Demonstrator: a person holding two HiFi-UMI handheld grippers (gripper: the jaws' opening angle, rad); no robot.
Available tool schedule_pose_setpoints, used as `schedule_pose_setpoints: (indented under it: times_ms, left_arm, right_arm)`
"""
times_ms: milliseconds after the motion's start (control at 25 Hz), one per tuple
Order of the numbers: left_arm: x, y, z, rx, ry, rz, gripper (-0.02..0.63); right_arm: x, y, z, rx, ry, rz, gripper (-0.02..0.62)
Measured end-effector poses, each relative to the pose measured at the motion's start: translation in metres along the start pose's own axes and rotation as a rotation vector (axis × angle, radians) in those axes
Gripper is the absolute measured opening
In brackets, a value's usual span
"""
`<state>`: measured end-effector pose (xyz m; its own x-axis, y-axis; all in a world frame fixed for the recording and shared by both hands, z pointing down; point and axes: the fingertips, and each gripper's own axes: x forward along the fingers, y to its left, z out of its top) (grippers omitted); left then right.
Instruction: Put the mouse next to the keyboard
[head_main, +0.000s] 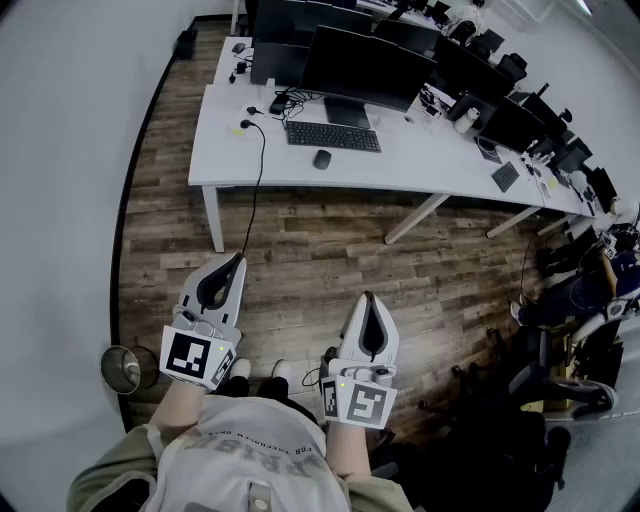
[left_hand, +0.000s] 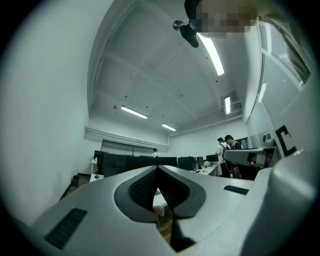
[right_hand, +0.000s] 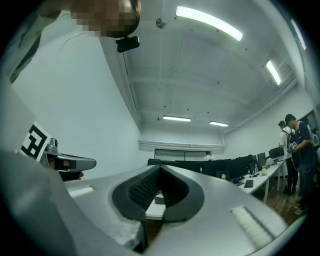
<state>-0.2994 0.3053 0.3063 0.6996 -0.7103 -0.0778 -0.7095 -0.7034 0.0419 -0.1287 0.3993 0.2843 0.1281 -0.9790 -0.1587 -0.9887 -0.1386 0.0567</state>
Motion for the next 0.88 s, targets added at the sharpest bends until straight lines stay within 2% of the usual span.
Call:
schedule_pose_setpoints:
  times_ms: [880]
  left_arm:
    - [0.018,-0.02,-0.017,-0.006,0.037,0.059,0.011]
  right_arm:
    - [0.012,-0.027,-0.018,0.019,0.033,0.063,-0.001]
